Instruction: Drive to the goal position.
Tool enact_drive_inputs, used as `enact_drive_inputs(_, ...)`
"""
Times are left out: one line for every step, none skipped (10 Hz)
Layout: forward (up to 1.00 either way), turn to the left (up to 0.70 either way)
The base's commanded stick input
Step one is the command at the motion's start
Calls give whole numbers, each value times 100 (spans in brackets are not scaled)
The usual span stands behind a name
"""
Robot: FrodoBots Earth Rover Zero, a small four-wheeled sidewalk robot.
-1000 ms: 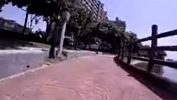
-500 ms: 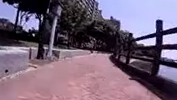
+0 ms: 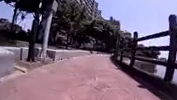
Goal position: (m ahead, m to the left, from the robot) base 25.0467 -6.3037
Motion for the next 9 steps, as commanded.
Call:
enact_drive_inputs(100,1)
enact_drive_inputs(100,1)
enact_drive_inputs(100,1)
enact_drive_inputs(100,1)
enact_drive_inputs(100,1)
enact_drive_inputs(100,1)
enact_drive_inputs(100,1)
enact_drive_inputs(100,1)
enact_drive_inputs(100,1)
